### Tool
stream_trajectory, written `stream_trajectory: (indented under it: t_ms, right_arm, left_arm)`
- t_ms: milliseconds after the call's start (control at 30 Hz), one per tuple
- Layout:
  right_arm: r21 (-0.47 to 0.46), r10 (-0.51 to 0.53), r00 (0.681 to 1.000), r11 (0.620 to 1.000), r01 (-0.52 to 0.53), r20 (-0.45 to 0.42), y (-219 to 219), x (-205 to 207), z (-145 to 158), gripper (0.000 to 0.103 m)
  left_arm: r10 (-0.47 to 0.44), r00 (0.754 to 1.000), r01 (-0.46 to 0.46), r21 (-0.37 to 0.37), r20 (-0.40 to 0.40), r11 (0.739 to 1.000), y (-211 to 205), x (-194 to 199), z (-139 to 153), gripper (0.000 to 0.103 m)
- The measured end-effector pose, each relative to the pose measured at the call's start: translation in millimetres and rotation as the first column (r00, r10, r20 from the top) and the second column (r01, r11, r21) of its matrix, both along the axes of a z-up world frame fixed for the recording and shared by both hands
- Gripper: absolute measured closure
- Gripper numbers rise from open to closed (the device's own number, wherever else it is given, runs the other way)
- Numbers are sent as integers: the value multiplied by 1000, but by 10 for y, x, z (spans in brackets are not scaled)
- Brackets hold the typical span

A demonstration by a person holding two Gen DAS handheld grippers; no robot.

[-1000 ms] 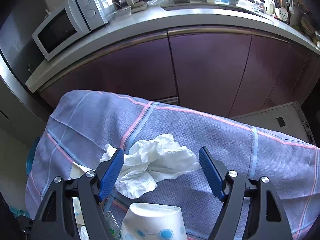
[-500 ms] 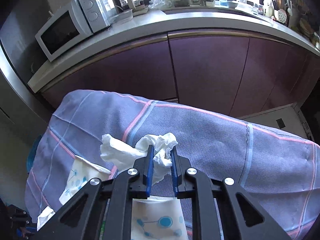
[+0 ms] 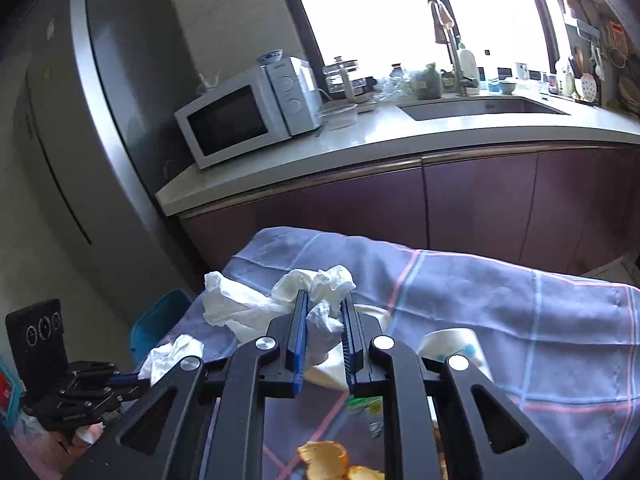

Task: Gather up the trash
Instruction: 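Carry both held tissues toward the teal wastebasket with both tools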

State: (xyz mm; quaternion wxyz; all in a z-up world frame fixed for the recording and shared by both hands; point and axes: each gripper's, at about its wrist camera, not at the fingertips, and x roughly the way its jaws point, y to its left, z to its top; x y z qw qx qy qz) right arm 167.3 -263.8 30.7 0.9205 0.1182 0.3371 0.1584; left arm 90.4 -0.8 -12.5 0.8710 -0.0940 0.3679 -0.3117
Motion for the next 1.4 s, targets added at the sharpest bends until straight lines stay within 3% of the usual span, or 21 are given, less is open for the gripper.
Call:
stream_trajectory:
  t_ms: [233, 467, 1400]
  right_arm:
    - [43, 119, 993, 992, -119, -1, 610, -212, -74, 89]
    - [61, 152, 988, 987, -151, -15, 970, -344, -186, 89]
    - [109, 214, 976, 972, -208, -45, 1406, -424, -366, 89]
  left_arm:
    - [79, 997, -79, 12, 26, 997, 460, -252, 49, 94]
    - [119, 992, -120, 23, 51, 992, 711, -414, 58, 94]
    - [225, 969, -235, 104, 97, 967, 929, -595, 66, 94]
